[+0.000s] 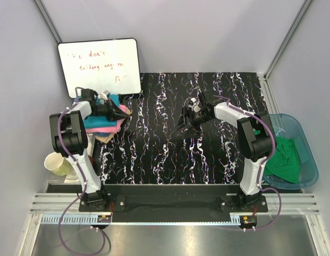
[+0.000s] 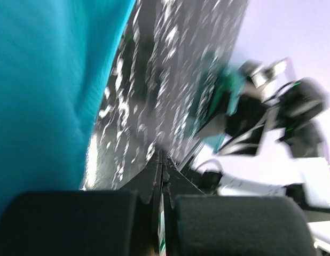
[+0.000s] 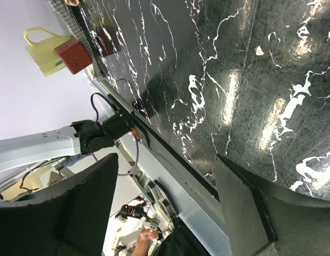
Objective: Fold and stack the t-shirts
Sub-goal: Put the neatly folded tshirt into the corner of the board with the left arm
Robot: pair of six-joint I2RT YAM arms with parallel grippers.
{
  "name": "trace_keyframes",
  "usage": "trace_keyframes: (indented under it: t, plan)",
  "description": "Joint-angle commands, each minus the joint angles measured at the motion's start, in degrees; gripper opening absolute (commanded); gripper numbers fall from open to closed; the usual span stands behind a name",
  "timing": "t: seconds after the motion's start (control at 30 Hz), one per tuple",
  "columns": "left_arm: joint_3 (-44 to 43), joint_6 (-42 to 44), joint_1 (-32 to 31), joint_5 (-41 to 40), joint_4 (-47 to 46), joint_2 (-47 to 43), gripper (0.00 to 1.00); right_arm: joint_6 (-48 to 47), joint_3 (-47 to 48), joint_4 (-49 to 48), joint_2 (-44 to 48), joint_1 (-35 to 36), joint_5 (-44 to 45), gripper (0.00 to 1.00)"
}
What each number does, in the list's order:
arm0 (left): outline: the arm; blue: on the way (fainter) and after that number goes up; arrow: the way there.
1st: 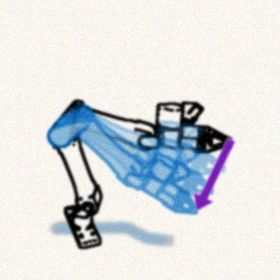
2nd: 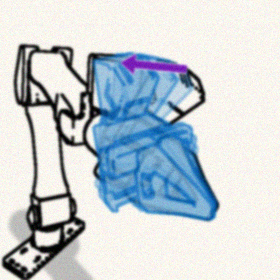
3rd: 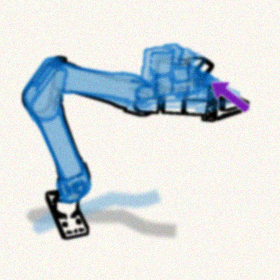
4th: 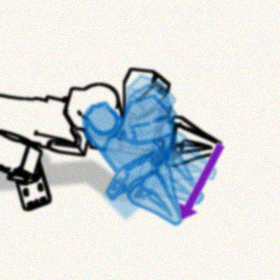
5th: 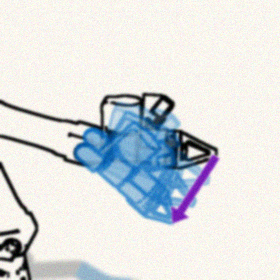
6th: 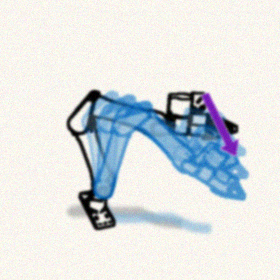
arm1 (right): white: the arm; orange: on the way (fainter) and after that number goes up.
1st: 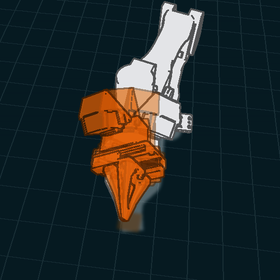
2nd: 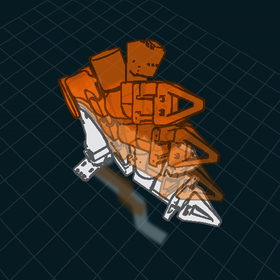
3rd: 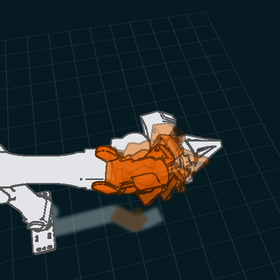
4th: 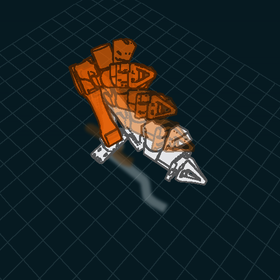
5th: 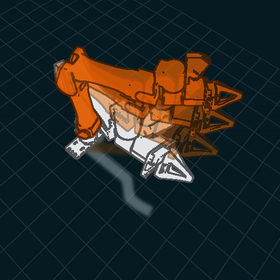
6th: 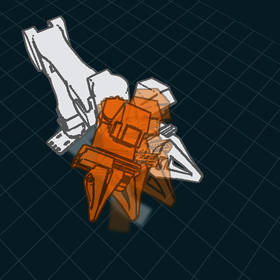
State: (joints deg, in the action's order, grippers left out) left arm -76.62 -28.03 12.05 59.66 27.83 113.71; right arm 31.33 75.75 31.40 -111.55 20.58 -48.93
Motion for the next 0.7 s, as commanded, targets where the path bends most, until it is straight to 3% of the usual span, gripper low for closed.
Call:
trace_keyframes:
  t: [0.0, 0.27, 0.47, 0.5, 0.53, 0.57, 0.6, 0.63, 0.67]
  plan:
    - [5.9, 4.5, -1.3, -4.8, 3.0, -0.6, 0.00, 0.0, 1.2, -0.1, 0.8, -0.4, 0.5, 0.80]
    - [7.4, 4.8, 0.4, -1.6, 1.8, 0.2, 0.00, -0.5, -1.3, -0.2, 2.6, -0.4, 1.0, 0.80]
    - [-1.1, 3.6, 0.1, -2.0, 2.1, -11.3, 0.02, -1.0, -3.0, -0.1, 4.6, -0.4, 2.9, 0.81]
    - [-4.8, 3.7, -0.4, -3.0, 2.8, -14.7, 0.12, -1.4, -3.2, -0.1, 5.7, -0.4, 3.7, 0.81]
    - [-6.8, 3.9, -0.7, -4.2, 5.2, -16.3, 0.30, -1.7, -3.7, -0.1, 6.5, -0.5, 4.7, 0.81]
    - [-8.5, 4.6, -1.2, -7.6, 6.4, -17.8, 0.68, -1.8, -3.8, 0.0, 7.3, -0.5, 7.2, 0.81]
    - [-11.2, 4.7, -2.4, -9.5, 7.1, -20.8, 0.90, -2.2, -3.8, 0.1, 8.7, -0.6, 8.3, 0.83]
    - [-11.9, 5.0, -3.1, -11.7, 8.4, -22.3, 0.99, -2.6, -3.3, 0.8, 9.4, -1.0, 9.6, 0.86]
    - [-12.6, 6.7, -4.1, -17.2, 9.6, -23.6, 0.99, -3.0, -2.7, 1.6, 10.1, -1.2, 13.5, 0.93]
